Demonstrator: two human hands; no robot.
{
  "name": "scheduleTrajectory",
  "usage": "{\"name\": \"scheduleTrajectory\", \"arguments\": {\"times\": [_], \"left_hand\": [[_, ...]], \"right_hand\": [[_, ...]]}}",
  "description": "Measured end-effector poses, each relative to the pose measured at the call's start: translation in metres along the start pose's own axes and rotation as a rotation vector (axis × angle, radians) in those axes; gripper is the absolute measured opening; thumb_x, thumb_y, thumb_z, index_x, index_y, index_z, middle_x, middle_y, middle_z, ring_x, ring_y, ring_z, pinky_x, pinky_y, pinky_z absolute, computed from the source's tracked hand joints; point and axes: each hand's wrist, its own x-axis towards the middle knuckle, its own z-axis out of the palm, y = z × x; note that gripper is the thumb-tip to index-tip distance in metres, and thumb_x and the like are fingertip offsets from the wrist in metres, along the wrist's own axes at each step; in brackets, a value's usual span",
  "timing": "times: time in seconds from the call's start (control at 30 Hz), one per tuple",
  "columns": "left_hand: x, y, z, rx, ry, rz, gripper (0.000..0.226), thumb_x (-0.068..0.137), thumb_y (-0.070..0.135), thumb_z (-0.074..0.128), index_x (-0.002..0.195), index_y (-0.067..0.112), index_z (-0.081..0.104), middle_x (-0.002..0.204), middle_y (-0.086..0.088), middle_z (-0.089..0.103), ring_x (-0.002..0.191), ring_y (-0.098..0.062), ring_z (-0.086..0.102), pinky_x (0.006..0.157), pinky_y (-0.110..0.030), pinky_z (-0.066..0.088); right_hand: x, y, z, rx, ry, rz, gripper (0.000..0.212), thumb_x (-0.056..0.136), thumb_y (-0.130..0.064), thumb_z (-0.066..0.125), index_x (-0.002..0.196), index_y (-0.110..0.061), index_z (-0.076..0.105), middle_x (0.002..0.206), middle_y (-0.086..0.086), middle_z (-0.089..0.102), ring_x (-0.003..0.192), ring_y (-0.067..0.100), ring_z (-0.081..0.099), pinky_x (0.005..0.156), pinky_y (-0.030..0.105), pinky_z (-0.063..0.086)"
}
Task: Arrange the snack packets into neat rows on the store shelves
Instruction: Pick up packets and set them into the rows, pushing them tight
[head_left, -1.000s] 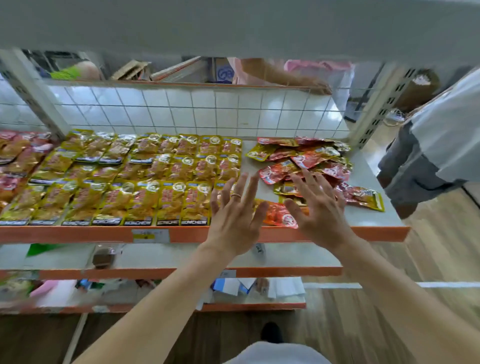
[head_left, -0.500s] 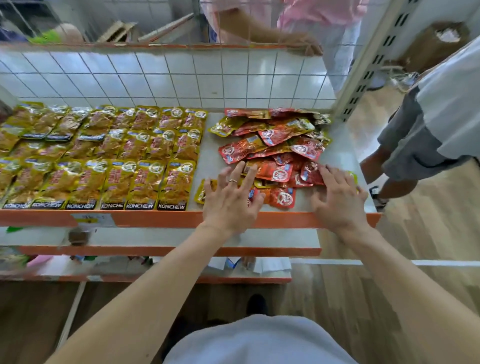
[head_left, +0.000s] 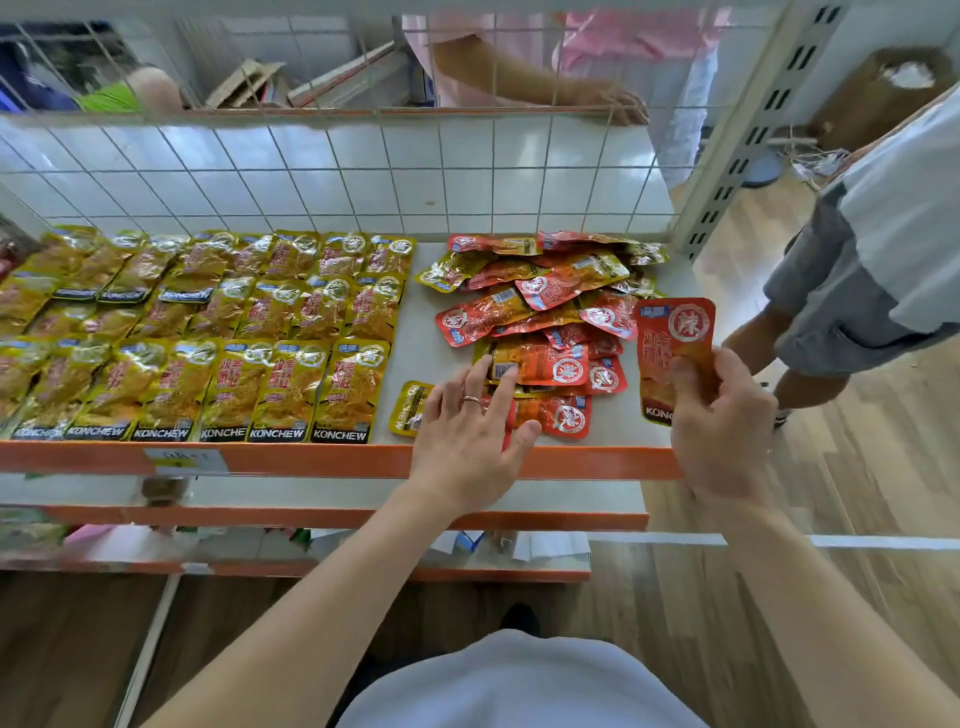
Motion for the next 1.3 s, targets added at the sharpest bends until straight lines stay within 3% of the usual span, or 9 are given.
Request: {"name": "scheduleTrajectory", "arguments": {"times": [0.1, 0.23, 0.37, 0.5, 0.63, 0.87, 1.0, 1.1, 1.3], "left_hand": [[0.001, 0.011, 0.001, -0.027, -0.062, -0.010, 0.079, 0.095, 0.069, 0.006, 0.160, 0.025, -0.001, 0.164, 0.004, -0.012, 0.150, -0.020, -0.014, 0.123, -0.043, -0.004], [0.005, 0.021, -0.007, -0.148, -0.111, 0.024, 0.077, 0.099, 0.068, 0.015, 0.160, 0.025, -0.002, 0.163, 0.010, -0.016, 0.149, -0.013, -0.021, 0.122, -0.042, -0.009], [0.020, 0.003, -0.024, -0.418, 0.089, -0.029, 0.073, 0.094, 0.064, 0.027, 0.158, 0.030, 0.018, 0.162, 0.013, 0.005, 0.148, -0.011, 0.001, 0.120, -0.043, 0.009], [0.072, -0.043, -0.053, -0.264, 0.277, -0.201, 0.064, 0.096, 0.036, 0.056, 0.151, 0.016, 0.030, 0.155, -0.008, 0.027, 0.140, -0.031, 0.025, 0.113, -0.045, 0.029], [0.116, -0.079, -0.067, 0.058, 0.227, -0.146, 0.065, 0.086, 0.014, 0.058, 0.147, 0.013, 0.036, 0.155, -0.012, 0.031, 0.138, -0.036, 0.030, 0.109, -0.044, 0.034], [0.148, -0.084, -0.062, 0.243, 0.272, 0.060, 0.030, 0.092, 0.030, 0.063, 0.118, 0.015, 0.063, 0.113, -0.010, 0.068, 0.112, -0.034, 0.055, 0.099, -0.046, 0.041], [0.137, -0.080, -0.068, -0.117, 0.583, 0.072, 0.020, 0.088, 0.028, 0.069, 0.095, 0.009, 0.073, 0.087, -0.016, 0.072, 0.090, -0.038, 0.065, 0.083, -0.043, 0.047], [0.111, -0.072, -0.089, -0.680, 0.766, -0.034, 0.005, 0.086, 0.020, 0.071, 0.088, 0.015, 0.071, 0.080, 0.000, 0.070, 0.074, -0.013, 0.062, 0.071, -0.028, 0.049], [0.028, -0.057, -0.108, -1.434, 0.633, -0.304, 0.016, 0.094, 0.010, 0.065, 0.086, 0.024, 0.065, 0.071, 0.009, 0.068, 0.063, -0.009, 0.064, 0.047, -0.023, 0.051]], "right_hand": [[0.003, -0.017, 0.004, 0.350, -0.069, 0.270, 0.012, 0.100, -0.021, 0.059, 0.095, -0.028, 0.067, 0.083, -0.014, 0.075, 0.083, 0.012, 0.073, 0.069, 0.025, 0.059], [0.006, -0.021, 0.018, 0.530, -0.098, 0.437, 0.014, 0.100, -0.017, 0.059, 0.094, -0.022, 0.070, 0.086, -0.008, 0.077, 0.085, 0.015, 0.074, 0.075, 0.031, 0.061], [0.007, -0.019, 0.025, 0.602, -0.119, 0.518, 0.012, 0.099, -0.017, 0.059, 0.097, -0.021, 0.070, 0.090, -0.005, 0.078, 0.089, 0.018, 0.074, 0.079, 0.036, 0.059], [0.006, -0.027, 0.033, 0.671, -0.213, 0.540, 0.012, 0.098, -0.017, 0.058, 0.101, -0.018, 0.069, 0.094, 0.000, 0.078, 0.092, 0.022, 0.074, 0.079, 0.037, 0.061], [0.002, -0.047, 0.048, 0.706, -0.283, 0.528, 0.014, 0.097, -0.012, 0.056, 0.098, -0.017, 0.069, 0.086, -0.002, 0.077, 0.082, 0.018, 0.075, 0.072, 0.034, 0.063], [-0.002, -0.044, 0.038, 0.660, -0.321, 0.517, 0.010, 0.093, -0.020, 0.059, 0.099, -0.022, 0.067, 0.089, -0.006, 0.077, 0.087, 0.018, 0.075, 0.072, 0.033, 0.060], [-0.002, -0.042, 0.029, 0.665, -0.285, 0.525, 0.011, 0.093, -0.022, 0.060, 0.101, -0.023, 0.068, 0.095, -0.002, 0.077, 0.092, 0.021, 0.074, 0.083, 0.041, 0.059], [0.001, -0.045, 0.025, 0.702, -0.296, 0.505, 0.022, 0.085, -0.030, 0.062, 0.105, -0.023, 0.068, 0.100, -0.001, 0.077, 0.097, 0.021, 0.073, 0.085, 0.042, 0.058], [0.001, -0.061, 0.042, 0.731, -0.423, 0.454, 0.031, 0.083, -0.029, 0.066, 0.111, -0.018, 0.070, 0.107, 0.005, 0.076, 0.102, 0.027, 0.072, 0.093, 0.049, 0.055]]}}
